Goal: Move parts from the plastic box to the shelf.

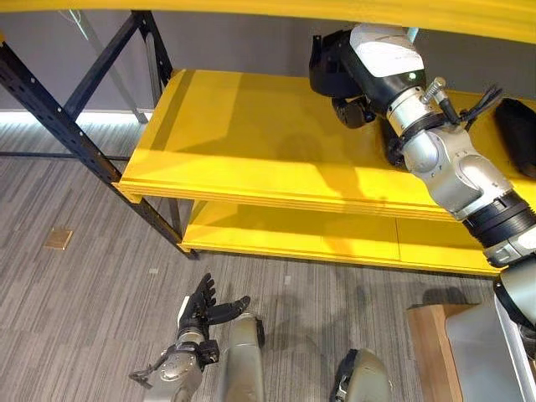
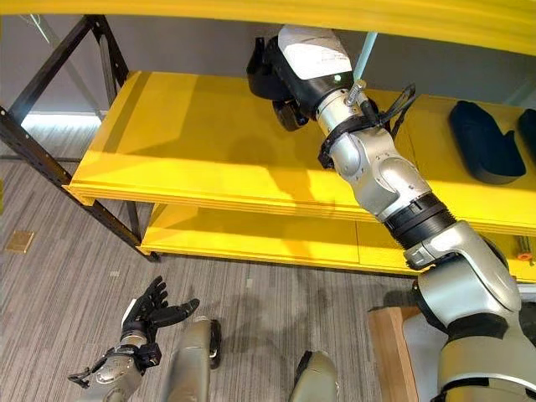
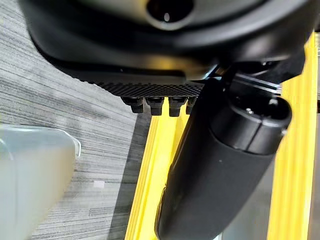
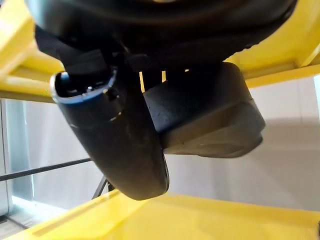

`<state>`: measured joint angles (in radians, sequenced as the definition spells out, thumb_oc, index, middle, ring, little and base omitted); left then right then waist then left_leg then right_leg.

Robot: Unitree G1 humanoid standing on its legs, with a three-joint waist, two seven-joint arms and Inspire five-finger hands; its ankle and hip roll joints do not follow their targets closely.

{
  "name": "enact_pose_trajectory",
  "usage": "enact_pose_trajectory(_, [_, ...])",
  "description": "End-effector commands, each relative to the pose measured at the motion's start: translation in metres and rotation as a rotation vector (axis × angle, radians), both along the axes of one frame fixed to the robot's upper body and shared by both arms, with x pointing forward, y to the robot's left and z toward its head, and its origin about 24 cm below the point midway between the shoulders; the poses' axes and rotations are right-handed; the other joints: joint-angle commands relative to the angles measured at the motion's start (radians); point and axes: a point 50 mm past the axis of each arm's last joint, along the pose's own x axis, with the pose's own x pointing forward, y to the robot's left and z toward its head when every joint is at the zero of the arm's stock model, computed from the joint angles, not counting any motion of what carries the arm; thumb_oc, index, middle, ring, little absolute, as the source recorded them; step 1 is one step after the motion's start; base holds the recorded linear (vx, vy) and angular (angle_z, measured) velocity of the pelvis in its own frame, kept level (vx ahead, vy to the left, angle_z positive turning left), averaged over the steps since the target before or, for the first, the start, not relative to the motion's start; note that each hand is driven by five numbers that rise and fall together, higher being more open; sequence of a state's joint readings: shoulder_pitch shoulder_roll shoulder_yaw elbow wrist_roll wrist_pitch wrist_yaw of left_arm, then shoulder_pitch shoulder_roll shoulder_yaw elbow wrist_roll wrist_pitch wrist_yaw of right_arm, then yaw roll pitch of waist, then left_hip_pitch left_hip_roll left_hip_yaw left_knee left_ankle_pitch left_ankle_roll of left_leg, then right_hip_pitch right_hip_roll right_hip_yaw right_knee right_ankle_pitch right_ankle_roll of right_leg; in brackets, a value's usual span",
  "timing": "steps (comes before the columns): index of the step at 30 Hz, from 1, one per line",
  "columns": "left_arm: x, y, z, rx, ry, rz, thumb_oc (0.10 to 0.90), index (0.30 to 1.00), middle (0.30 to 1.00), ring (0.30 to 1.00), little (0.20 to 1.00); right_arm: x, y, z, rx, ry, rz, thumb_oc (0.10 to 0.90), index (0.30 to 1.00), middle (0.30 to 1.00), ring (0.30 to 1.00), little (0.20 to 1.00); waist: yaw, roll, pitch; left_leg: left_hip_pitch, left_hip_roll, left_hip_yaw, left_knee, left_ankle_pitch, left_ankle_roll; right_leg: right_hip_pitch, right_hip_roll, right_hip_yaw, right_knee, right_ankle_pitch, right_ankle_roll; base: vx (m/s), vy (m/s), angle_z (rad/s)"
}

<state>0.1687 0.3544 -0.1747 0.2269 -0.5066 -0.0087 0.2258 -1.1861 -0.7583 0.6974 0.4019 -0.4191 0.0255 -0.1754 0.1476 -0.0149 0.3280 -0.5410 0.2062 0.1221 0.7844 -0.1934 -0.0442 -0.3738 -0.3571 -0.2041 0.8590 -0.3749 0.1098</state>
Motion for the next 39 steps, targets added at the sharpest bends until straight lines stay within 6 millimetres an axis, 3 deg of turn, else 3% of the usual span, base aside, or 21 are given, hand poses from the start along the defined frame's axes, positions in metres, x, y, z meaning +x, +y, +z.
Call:
enact_pose_trajectory(1, [0.021,0.0,0.033,0.028,-0.197,-0.078,0.9,1.0,1.0,1.0,1.0,-0.027,0.015,0.091,0.104,-0.334,0.084,0.4,0.3,0.3,0.3,0.3,0.018,-0.01,-0.055,0.077,0.054,-0.056,0.06,-0.129,-0.033,0.031,-0.017,-0.023,-0.063,0.071,-0.006,0.0,0.021,0.08])
enact_pose_trajectory(16, [0.027,-0.001,0.036,0.029,-0.213,-0.092,0.9,1.0,1.0,1.0,1.0,-0.004,0.014,0.075,0.128,-0.234,0.013,0.4,0.3,0.3,0.3,0.3,0.038,-0.001,-0.032,0.02,0.031,-0.08,0.069,-0.12,-0.028,0.009,-0.023,-0.039,-0.062,0.08,-0.007,0.0,0.011,0.07])
enact_pose_trajectory(19, [0.028,-0.002,0.035,0.029,-0.208,-0.097,0.9,1.0,1.0,1.0,1.0,0.003,0.01,0.063,0.161,-0.189,-0.006,0.4,0.3,0.3,0.3,0.3,0.043,0.003,-0.026,0.021,0.031,-0.088,0.079,-0.141,-0.036,0.01,-0.022,-0.036,-0.049,0.06,0.001,0.02,-0.001,0.04])
enact_pose_trajectory(20, [0.028,-0.003,0.035,0.026,-0.207,-0.096,0.9,1.0,1.0,1.0,1.0,0.007,0.008,0.057,0.181,-0.168,-0.016,0.4,0.3,0.3,0.3,0.3,0.043,0.004,-0.023,0.011,0.029,-0.086,0.071,-0.118,-0.028,0.0,-0.023,-0.039,-0.055,0.078,-0.007,0.07,-0.003,0.01])
enact_pose_trajectory(22, [0.028,-0.003,0.034,0.023,-0.205,-0.094,0.9,1.0,1.0,1.0,1.0,0.015,0.008,0.039,0.154,-0.106,-0.043,0.4,0.3,0.3,0.3,0.3,0.051,0.01,-0.016,0.014,0.029,-0.094,0.078,-0.14,-0.037,0.008,-0.021,-0.038,-0.047,0.055,0.0,0.03,-0.004,0.0])
enact_pose_trajectory(39, [0.029,-0.007,0.033,0.016,-0.202,-0.095,0.9,1.0,1.0,1.0,1.0,0.021,0.018,-0.002,0.14,0.016,-0.02,0.4,0.3,0.3,0.3,0.3,0.052,0.023,0.01,0.007,0.027,-0.105,0.077,-0.134,-0.041,-0.003,-0.022,-0.039,-0.031,0.047,-0.002,0.0,0.0,0.0])
